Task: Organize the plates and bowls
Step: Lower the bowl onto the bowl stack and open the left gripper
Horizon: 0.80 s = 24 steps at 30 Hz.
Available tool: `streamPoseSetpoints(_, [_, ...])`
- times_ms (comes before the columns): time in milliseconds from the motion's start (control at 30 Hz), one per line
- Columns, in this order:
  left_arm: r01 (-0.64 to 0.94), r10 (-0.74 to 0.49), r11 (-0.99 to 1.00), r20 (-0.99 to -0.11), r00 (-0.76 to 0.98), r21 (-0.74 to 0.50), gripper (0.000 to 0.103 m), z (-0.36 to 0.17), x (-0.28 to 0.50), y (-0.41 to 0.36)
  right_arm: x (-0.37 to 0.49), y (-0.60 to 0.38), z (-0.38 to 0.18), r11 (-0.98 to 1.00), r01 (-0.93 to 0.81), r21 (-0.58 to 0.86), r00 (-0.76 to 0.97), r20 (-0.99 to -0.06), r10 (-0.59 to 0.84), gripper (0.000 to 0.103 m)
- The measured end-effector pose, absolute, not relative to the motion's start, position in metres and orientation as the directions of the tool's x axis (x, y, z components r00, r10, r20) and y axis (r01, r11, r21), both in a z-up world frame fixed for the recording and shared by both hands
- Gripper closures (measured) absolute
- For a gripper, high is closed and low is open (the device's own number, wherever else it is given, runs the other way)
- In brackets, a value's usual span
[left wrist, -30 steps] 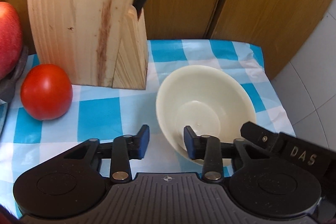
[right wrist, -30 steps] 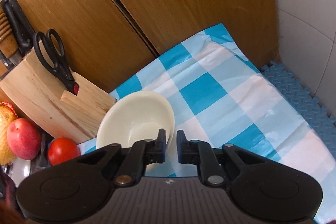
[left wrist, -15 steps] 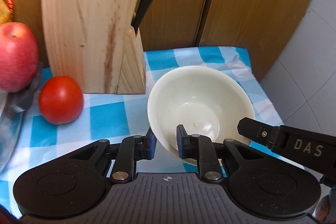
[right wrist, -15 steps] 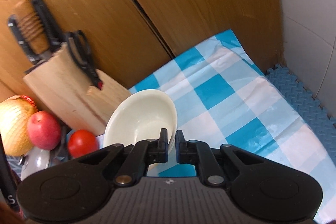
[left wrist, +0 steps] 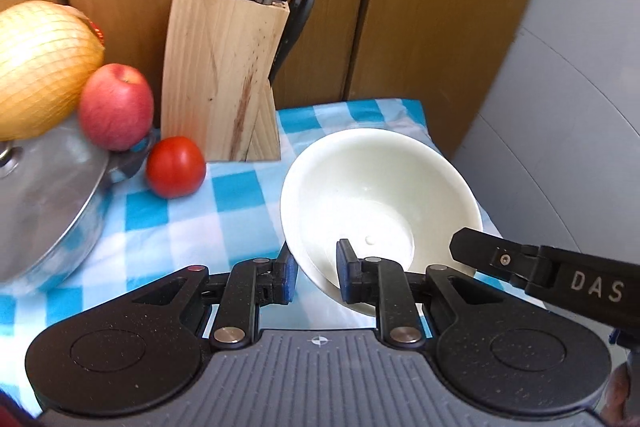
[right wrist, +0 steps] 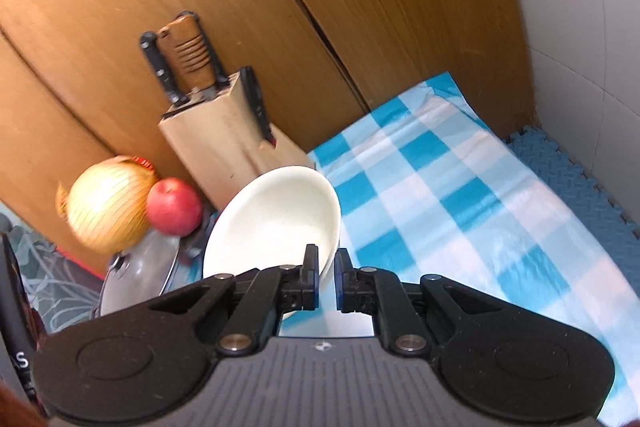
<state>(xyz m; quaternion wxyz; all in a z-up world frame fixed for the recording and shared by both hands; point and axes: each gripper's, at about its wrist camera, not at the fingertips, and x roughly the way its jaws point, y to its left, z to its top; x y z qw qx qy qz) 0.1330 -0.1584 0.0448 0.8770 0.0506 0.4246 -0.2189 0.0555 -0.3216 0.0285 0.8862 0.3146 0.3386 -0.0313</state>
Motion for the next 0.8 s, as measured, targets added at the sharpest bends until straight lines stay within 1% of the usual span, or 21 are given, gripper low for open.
streamPoseSetpoints(267, [0.438,-0.333,0.894,-0.789,0.517,-0.091,0.074,0.036,0.089,-0.134,0.006,-0.296,0.017,0.812,0.268,0.518,0.736,-0.654,0.175,0.093])
streamPoseSetpoints(567, [0.421,-0.296,0.904,-0.817,0.494,-0.073,0.073,0.009,0.074,-0.118,0.0,-0.277,-0.013,0.828,0.283,0.484,0.672,-0.716,0.188,0.091])
streamPoseSetpoints(633, [0.412,-0.281,0.909,-0.817,0.503,-0.06,0.069,0.003,0.074,-0.117,0.001,-0.275,-0.015,0.837,0.283,0.469,0.671,-0.72,0.177,0.09])
streamPoseSetpoints(700, [0.396,-0.247,0.918,-0.804,0.54,-0.017,0.057,0.0,0.073,-0.116,0.0,-0.273,-0.014,0.857,0.299,0.419,0.677,-0.726,0.118,0.086])
streamPoseSetpoints(733, [0.394,-0.233,0.919,-0.795,0.56,0.007,0.054,0.0,0.073,-0.115,0.0,-0.273,-0.013,0.866,0.306,0.397,0.68,-0.727,0.093,0.085])
streamPoseSetpoints(800, [0.395,-0.225,0.918,-0.787,0.575,0.026,0.039,-0.002,0.074,-0.114,0.0,-0.276,-0.014,0.864,0.313,0.394,0.684,-0.725,0.082,0.076])
